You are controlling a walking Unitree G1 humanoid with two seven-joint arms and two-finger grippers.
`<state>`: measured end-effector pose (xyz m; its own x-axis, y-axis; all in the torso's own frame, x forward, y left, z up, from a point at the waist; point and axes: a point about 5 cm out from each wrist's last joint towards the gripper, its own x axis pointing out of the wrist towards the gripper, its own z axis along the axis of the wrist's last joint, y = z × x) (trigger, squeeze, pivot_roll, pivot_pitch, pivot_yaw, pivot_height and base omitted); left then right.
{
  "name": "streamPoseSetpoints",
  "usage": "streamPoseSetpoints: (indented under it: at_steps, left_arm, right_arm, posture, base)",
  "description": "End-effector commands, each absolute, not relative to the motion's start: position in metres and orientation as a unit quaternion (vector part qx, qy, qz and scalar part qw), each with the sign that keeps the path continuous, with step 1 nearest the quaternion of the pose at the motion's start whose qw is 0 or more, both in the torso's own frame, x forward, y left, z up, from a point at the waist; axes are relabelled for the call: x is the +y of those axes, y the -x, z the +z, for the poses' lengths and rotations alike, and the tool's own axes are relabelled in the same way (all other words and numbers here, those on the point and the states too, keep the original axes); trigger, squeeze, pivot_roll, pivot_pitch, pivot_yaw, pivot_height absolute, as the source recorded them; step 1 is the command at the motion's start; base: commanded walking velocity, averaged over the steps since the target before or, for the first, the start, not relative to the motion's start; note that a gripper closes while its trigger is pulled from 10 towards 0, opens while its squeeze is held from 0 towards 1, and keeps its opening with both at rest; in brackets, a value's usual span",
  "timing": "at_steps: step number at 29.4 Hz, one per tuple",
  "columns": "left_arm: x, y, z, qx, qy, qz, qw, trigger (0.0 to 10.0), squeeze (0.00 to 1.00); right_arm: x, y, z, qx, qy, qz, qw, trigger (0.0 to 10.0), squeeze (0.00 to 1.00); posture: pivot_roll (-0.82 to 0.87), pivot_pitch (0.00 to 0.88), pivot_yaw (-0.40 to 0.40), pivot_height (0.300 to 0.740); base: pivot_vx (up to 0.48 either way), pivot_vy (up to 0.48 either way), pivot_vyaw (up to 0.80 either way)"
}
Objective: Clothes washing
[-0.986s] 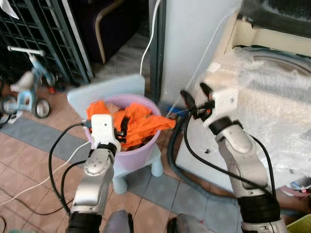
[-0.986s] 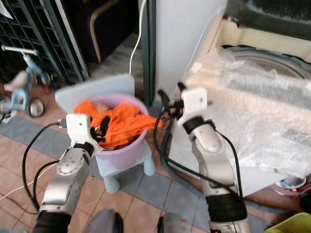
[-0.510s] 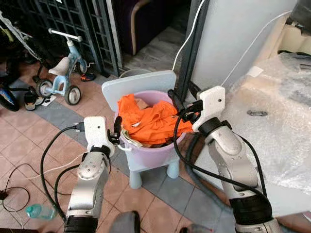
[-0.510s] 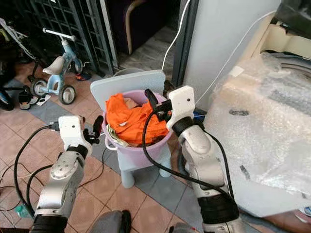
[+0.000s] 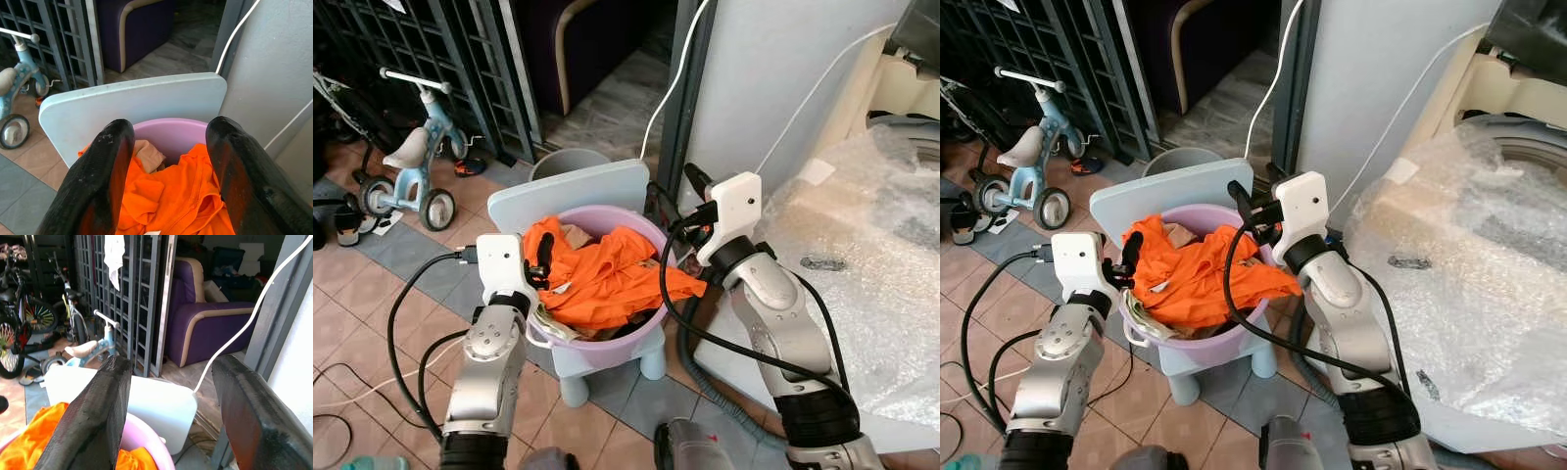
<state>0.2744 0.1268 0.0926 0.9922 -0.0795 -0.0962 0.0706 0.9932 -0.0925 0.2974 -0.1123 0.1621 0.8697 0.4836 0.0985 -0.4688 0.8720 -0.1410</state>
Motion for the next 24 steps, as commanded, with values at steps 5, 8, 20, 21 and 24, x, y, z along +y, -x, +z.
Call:
streamPoseSetpoints:
  at_steps: [5, 8, 20, 21, 24]
  left_arm:
    - [0.14, -0.274, 0.092, 0.056, 0.029, -0.006, 0.998, 10.0, 0.0]
    - [0.147, -0.268, 0.091, 0.067, 0.02, 0.014, 0.997, 10.0, 0.0]
    - [0.181, -0.206, 0.079, 0.156, -0.008, 0.053, 0.986, 10.0, 0.0]
    - [0.18, -0.201, 0.078, 0.165, -0.004, 0.05, 0.985, 10.0, 0.0]
    - [0.18, -0.193, 0.078, 0.177, -0.004, 0.037, 0.983, 10.0, 0.0]
  right_arm:
    - [-0.098, -0.289, 0.124, 0.053, 0.092, 0.342, 0.934, 10.0, 0.0]
    - [-0.096, -0.284, 0.105, 0.085, 0.091, 0.367, 0.922, 10.0, 0.0]
    - [-0.09, -0.282, 0.041, 0.221, 0.103, 0.329, 0.912, 10.0, 0.0]
    - [-0.087, -0.282, 0.039, 0.222, 0.109, 0.338, 0.908, 10.0, 0.0]
    - [-0.082, -0.284, 0.034, 0.23, 0.132, 0.352, 0.898, 10.0, 0.0]
  posture:
    - [-0.04, 0.102, 0.03, 0.74]
    - [0.0, 0.111, 0.023, 0.74]
    - [0.15, 0.195, -0.005, 0.74]
    - [0.15, 0.195, -0.005, 0.74]
    - [0.17, 0.217, 0.001, 0.74]
  base:
    - [0.0, 0.0, 0.0]
    - [0.0, 0.0, 0.0]
    - [0.0, 0.0, 0.78]
    - [0.0, 0.0, 0.8]
    - [0.0, 0.0, 0.27]
